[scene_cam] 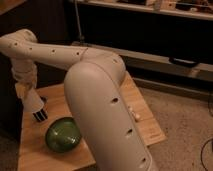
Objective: Place the ceramic cup over the eraser
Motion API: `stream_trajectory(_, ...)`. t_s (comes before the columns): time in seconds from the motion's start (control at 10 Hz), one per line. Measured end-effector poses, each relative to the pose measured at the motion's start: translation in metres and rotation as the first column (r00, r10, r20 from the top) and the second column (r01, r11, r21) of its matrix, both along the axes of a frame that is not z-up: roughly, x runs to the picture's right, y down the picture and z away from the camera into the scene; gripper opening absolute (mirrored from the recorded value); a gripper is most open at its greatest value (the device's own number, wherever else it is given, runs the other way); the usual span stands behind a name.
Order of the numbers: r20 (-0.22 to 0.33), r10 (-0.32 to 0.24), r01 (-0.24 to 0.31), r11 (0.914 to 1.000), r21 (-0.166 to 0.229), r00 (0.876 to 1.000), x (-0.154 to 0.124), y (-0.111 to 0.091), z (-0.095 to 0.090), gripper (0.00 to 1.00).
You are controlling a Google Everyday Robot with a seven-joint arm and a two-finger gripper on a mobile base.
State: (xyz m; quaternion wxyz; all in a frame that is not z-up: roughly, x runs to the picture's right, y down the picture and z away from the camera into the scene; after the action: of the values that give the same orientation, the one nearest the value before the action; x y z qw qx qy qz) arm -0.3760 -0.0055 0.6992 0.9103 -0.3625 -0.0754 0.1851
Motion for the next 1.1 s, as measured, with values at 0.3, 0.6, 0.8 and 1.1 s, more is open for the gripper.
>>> stream_trajectory(0.3,0.004,0.015,-0.014,0.9997,-0.02,1.0,0.002,0.002,0.003,0.67)
stream_trajectory(0.6,0.01,0.019,-0.018,0.9991,-0.038,1.0,0.0,0.006,0.005,0.8)
stream_trajectory(0.8,0.01,0.016,-0.016,0.9988,-0.046,1.0,0.0,0.009,0.007,0.8)
stream_trajectory(1.1,0.008,0.025,-0.024,0.9978,-0.062,1.0,0.004,0.013,0.008,0.8)
